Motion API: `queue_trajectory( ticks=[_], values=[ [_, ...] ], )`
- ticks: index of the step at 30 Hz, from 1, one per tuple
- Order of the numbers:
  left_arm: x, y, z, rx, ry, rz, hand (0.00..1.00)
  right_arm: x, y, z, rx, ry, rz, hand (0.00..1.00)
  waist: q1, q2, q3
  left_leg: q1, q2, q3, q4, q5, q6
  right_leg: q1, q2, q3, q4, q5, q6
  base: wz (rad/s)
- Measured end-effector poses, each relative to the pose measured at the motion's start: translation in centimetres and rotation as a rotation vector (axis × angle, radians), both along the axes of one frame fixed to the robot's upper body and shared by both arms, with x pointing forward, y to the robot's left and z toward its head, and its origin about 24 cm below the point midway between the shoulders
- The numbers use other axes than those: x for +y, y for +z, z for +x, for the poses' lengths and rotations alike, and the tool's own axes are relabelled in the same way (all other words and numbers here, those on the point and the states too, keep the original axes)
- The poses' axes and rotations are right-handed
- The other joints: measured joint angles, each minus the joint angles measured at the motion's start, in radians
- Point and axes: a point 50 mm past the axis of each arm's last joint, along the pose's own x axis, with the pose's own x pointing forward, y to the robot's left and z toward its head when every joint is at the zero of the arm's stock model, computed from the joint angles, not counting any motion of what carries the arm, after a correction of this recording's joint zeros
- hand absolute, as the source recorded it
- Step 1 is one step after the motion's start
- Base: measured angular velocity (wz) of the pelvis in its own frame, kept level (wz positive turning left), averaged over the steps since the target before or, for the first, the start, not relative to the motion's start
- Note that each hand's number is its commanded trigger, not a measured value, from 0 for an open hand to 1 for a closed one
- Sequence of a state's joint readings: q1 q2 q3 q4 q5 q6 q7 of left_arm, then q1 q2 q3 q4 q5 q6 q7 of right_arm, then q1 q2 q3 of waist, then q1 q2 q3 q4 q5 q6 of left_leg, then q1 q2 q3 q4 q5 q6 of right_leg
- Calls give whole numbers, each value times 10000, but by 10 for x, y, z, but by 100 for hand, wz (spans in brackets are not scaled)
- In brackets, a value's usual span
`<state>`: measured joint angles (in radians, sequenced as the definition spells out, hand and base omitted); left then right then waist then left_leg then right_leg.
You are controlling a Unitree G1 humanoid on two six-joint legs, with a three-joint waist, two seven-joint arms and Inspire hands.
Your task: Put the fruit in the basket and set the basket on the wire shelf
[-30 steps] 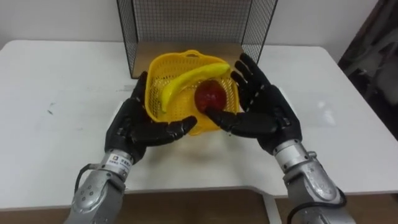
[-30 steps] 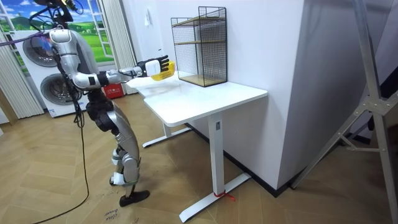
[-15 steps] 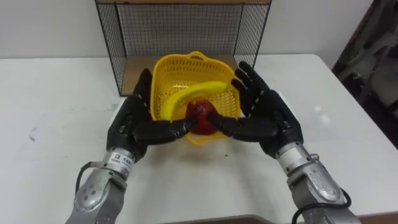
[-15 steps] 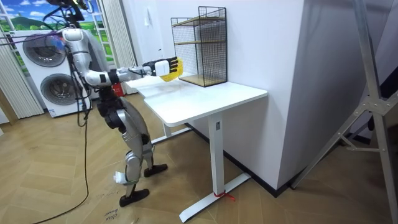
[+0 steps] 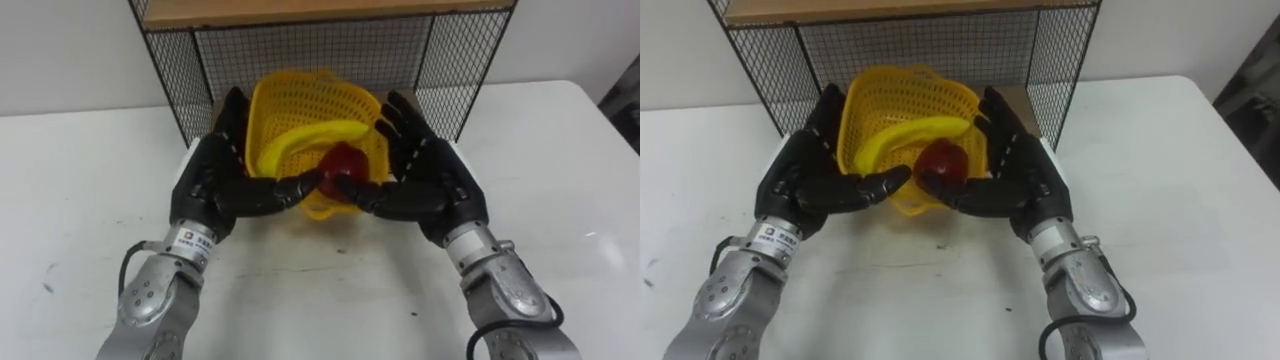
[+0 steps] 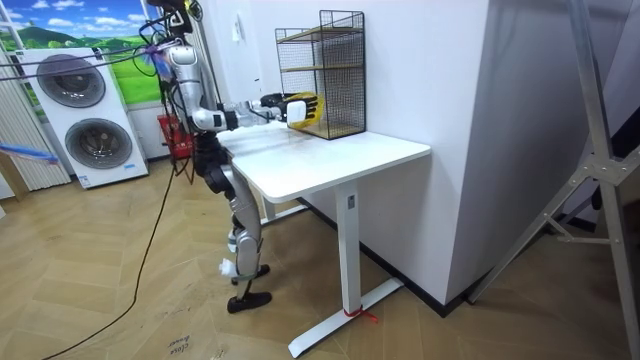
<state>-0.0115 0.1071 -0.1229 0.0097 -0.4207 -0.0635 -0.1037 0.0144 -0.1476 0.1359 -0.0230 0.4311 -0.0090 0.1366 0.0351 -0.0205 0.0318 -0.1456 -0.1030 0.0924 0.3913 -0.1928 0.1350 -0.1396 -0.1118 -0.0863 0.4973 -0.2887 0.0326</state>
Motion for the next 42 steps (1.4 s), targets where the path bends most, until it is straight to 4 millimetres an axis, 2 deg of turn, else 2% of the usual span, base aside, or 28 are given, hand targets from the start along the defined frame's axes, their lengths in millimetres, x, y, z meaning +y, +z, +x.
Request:
queue_trajectory(
  ticks=[2, 4, 5, 6, 8, 9, 15, 21, 25, 29, 33, 37, 42],
  values=[
    [1, 0, 1, -2, 66, 35, 0, 0, 0, 0, 2, 5, 20, 0, -2, -5, -8, 173, 121, 29, -171, 38, -60, 212, 142, -21, -318, 176, -73, -17],
    [1, 0, 1, 27, 75, 27, 0, 1, 1, 1, -24, -3, 50, 0, 4, 48, -69, 326, 220, 64, -333, 3, -116, 406, 268, 20, -541, 301, -107, -18],
    [1, 0, 1, 26, 91, 26, 0, 1, 2, 2, -93, 8, -11, 0, -9, 52, -126, 379, 232, 64, -414, 12, -140, 467, 284, 5, -632, 322, -124, -11],
    [1, 0, 1, 31, 90, 26, 0, 1, 3, 3, -121, 1, -21, 0, -26, 52, -133, 438, 239, 65, -462, 27, -164, 516, 292, 0, -682, 343, -133, -8],
    [1, -1, 1, 92, 79, 19, 0, 0, 1, 3, -37, -54, 12, 0, -46, -14, -219, 570, 276, 41, -603, 109, -206, 672, 329, -65, -877, 412, -176, 0],
    [1, -1, 1, 133, 73, 37, 0, 0, 0, 3, 33, -91, 24, 0, -28, -39, -231, 648, 321, 39, -677, 142, -235, 804, 390, -73, -1061, 490, -205, 3],
    [3, -6, 2, 408, 89, 152, 0, 3, 6, 9, -155, -46, 146, 0, 36, -131, -180, 865, 477, 43, -972, 298, -347, 1134, 615, -106, -1652, 766, -314, -1],
    [3, -12, 15, 1135, 48, 429, 0, 4, 8, 23, 46, -214, 22, 0, -5, -123, -136, 856, 552, 31, -1027, 346, -419, 1171, 626, -261, -1788, 829, -380, 0],
    [2, -12, 31, 1314, 207, 536, 0, 4, 8, 34, 261, -374, 98, 0, -8, -115, -132, 856, 584, 10, -1036, 367, -451, 1212, 676, -266, -1894, 880, -427, 0],
    [0, -10, 45, 1587, 596, 458, 0, 6, 17, 48, 211, -520, 547, 0, -32, -103, -126, 861, 593, -8, -1019, 381, -468, 1277, 689, -274, -1918, 895, -440, 0],
    [-7, -15, 53, 2144, 811, 288, 0, 12, 20, 63, 478, -787, 885, 0, -6, -103, -125, 947, 586, -94, -1038, 386, -481, 1355, 679, -393, -1921, 894, -443, 6],
    [-8, -15, 56, 2422, 982, 121, 0, 16, 22, 70, 535, -779, 936, 0, 32, -104, -126, 979, 589, -155, -1133, 420, -513, 1451, 680, -517, -2077, 919, -477, 6],
    [-10, -12, 63, 2778, 1254, 205, 0, 23, 27, 81, 816, -893, 939, 0, 146, -104, -130, 1042, 590, -206, -1387, 630, -545, 1557, 724, -558, -2419, 1113, -507, 0]
  ],
)
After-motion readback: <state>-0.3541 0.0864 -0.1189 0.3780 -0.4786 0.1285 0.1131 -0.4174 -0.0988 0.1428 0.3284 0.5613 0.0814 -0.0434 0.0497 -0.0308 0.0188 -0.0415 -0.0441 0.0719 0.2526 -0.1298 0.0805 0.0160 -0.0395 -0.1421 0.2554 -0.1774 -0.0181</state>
